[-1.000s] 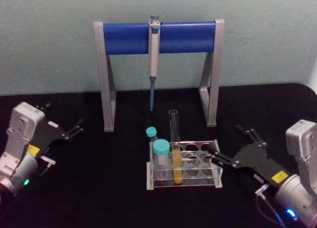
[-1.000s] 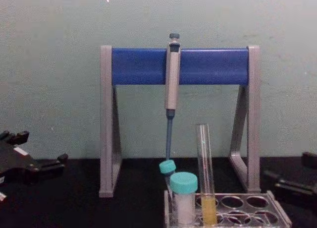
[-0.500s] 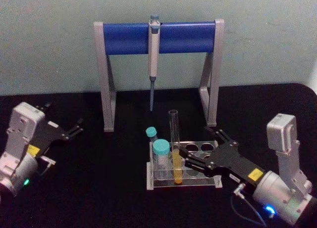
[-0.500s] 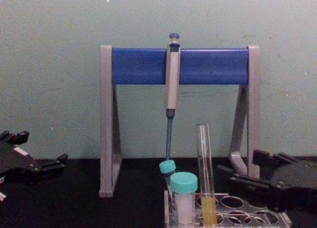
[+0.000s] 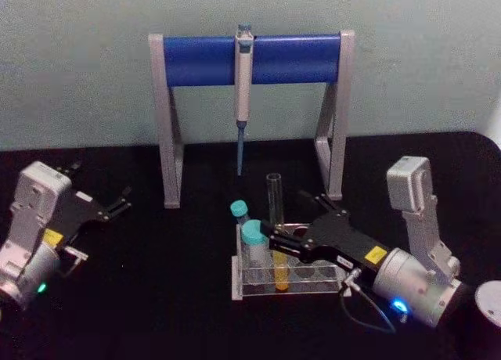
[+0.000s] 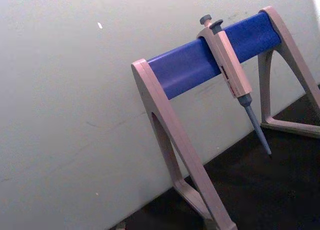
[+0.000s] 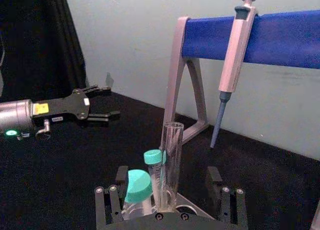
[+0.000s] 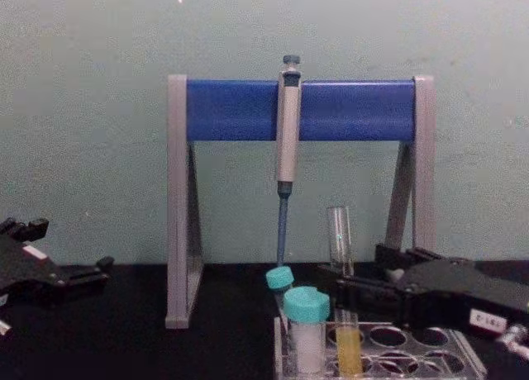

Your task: Pick up the test tube from the test tube rack, shake it, then place it back into the test tube rack.

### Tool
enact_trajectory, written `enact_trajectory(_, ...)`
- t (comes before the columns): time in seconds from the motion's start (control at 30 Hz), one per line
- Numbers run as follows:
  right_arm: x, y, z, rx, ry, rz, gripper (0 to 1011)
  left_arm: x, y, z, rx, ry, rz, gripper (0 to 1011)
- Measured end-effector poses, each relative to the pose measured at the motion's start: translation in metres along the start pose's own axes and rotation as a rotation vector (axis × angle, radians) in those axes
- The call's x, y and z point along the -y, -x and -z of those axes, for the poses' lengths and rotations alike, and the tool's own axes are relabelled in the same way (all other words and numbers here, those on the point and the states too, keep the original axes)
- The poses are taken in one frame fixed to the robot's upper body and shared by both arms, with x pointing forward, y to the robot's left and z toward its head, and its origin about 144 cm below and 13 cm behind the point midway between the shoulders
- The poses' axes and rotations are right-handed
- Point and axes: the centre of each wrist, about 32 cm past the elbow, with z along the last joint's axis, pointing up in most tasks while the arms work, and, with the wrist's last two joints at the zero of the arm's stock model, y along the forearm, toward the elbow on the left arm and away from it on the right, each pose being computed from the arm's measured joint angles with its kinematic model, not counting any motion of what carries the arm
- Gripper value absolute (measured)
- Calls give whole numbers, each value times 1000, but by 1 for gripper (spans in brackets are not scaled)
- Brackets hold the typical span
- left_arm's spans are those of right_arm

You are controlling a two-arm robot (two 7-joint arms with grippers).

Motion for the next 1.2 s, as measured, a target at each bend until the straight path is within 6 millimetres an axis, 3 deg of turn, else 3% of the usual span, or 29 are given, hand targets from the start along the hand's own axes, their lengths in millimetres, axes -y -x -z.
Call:
enact_trajectory(0.4,-11,-7,0,-8,17,2,1000,0,0,0,0,0,0,1001)
enact_trajectory(1.0,-11,-7,0,-5,15,2,1000,0,0,0,0,0,0,1001)
enact_trajectory(1.2,-11,-7,0,-5,15,3,883,0,0,0,0,0,0,1001)
